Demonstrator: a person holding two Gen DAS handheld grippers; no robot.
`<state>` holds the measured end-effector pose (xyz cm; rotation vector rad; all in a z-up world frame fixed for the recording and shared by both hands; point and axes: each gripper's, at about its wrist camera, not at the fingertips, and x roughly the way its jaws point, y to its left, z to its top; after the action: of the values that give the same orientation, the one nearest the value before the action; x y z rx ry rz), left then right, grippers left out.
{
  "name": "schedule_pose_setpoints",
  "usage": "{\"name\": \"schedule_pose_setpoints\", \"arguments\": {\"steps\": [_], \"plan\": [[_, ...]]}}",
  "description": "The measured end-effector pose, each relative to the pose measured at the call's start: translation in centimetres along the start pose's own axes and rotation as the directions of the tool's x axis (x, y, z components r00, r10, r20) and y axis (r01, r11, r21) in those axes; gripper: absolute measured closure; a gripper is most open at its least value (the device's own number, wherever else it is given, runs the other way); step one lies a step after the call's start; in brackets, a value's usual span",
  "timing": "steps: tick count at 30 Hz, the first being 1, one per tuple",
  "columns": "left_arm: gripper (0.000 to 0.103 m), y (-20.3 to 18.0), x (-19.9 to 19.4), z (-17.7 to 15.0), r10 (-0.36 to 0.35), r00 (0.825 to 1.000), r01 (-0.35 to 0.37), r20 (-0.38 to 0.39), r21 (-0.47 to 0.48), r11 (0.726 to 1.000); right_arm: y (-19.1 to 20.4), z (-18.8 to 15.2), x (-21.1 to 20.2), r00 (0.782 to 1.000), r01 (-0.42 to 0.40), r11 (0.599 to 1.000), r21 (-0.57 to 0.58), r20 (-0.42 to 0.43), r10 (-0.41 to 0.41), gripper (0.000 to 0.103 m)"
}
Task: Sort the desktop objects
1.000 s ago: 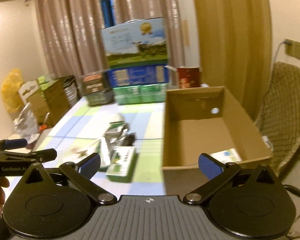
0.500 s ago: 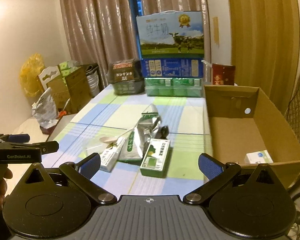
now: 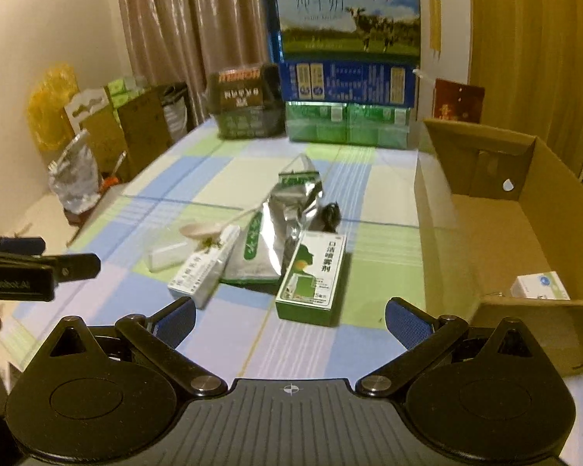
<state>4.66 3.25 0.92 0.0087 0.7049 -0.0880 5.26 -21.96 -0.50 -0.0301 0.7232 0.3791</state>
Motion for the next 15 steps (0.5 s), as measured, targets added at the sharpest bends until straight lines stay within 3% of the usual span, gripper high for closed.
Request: {"name": "schedule_pose_setpoints", "arguments": {"steps": [8, 15], "plan": [[0.008, 0.0, 5.4, 0.2, -0.057, 0.998, 0.058, -0.028, 0.041, 0.997, -0.7, -0.4, 5.4, 0.998, 0.046, 0.999, -0.016, -0.036, -0.047, 0.003], [0.026, -0.2, 9.3, -0.8, -0.121, 0.989, 0.124, -0.087, 0.032, 0.992, -1.7, -0.7, 9.1, 0.995, 0.052, 0.999, 0.004, -0.090, -0.051, 0.017]]}}
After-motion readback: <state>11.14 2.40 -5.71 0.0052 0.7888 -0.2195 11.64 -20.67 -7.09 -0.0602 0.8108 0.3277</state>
